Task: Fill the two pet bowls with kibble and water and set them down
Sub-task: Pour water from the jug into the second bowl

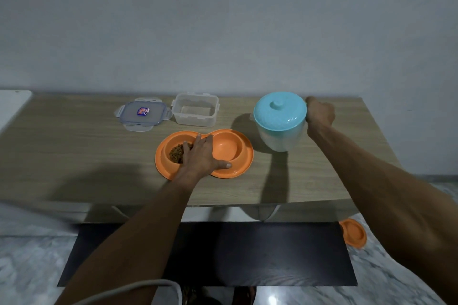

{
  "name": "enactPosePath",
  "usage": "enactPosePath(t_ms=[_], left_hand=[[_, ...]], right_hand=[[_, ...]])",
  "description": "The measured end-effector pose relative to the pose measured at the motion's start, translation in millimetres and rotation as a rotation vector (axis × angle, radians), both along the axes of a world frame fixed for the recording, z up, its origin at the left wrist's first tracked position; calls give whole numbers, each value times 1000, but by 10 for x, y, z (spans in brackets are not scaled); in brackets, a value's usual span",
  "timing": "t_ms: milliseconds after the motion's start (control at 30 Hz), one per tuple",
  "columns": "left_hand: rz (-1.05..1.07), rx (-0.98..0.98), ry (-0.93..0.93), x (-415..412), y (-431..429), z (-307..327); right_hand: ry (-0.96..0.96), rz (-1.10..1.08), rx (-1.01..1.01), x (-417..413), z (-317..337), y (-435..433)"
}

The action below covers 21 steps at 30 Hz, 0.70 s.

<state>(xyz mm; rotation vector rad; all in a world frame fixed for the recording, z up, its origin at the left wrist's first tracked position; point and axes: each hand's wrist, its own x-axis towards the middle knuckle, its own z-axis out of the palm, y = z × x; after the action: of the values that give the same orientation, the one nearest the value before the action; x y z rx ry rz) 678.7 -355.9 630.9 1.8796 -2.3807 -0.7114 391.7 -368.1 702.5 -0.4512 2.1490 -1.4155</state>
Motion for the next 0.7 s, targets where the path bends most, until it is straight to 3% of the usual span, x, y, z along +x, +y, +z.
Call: enactPosePath(t_ms=[200, 700], left_hand=[[11, 8, 10, -5, 15, 5], [13, -1, 21, 6, 25, -8]], right_hand=[[179, 88, 24, 171, 143, -41], [381, 207, 50, 349, 210, -56]])
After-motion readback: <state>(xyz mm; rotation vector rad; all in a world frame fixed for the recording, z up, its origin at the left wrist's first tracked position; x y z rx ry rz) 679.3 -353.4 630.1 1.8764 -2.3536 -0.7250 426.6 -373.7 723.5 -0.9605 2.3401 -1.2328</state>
